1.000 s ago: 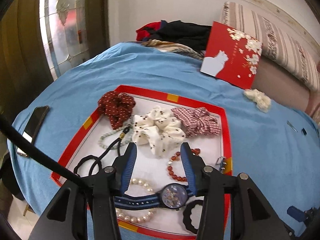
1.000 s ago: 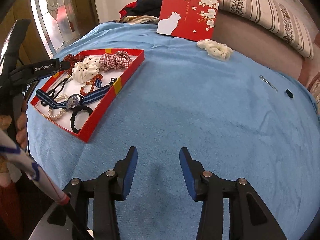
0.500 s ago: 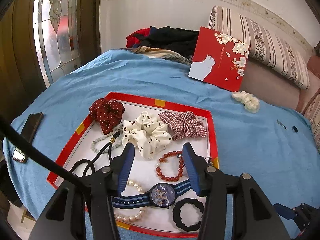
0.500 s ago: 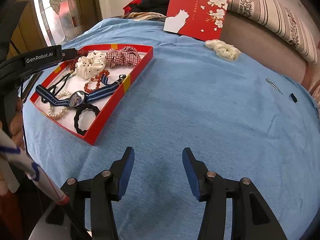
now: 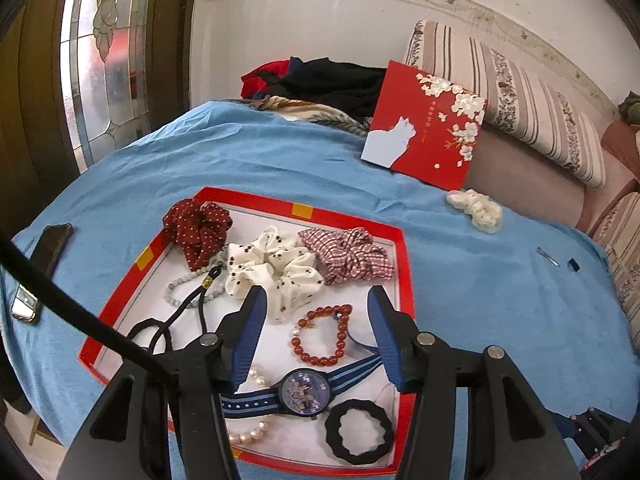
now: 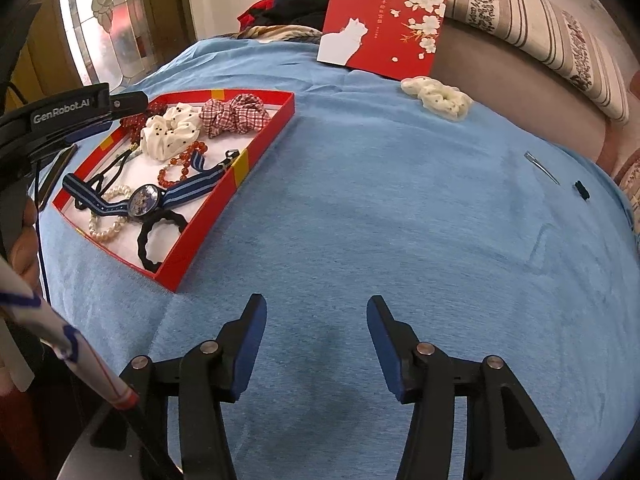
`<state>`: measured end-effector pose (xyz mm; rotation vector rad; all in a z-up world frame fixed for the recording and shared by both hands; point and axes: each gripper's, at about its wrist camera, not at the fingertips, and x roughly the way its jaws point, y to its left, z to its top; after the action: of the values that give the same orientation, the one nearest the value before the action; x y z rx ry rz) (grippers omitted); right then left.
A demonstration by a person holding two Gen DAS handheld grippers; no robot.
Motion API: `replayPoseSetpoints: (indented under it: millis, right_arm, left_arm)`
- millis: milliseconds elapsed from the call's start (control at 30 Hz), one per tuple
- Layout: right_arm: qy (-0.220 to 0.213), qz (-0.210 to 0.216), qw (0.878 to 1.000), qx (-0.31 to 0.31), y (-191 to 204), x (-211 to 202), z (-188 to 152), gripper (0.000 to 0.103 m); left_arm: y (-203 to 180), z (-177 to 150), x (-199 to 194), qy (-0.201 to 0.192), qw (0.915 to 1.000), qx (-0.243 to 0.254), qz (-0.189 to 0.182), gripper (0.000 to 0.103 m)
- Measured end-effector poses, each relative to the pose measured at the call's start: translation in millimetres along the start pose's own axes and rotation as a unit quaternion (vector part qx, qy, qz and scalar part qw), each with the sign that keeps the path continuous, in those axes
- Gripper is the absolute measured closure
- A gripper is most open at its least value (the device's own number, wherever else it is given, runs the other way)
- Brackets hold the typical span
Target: Organize jewelry
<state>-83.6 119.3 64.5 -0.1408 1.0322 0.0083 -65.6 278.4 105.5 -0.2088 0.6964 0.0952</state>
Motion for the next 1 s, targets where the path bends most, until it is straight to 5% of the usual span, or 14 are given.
replayPoseSetpoints:
  millis: [1000]
  right_arm:
    - [0.002,-0.023,1.000,0.005,0.8,2.7,-2.0,0.042]
  left_arm:
    - [0.2,-0.9,-3.8,-0.006,0.9992,-0.011,-0.037,0.045]
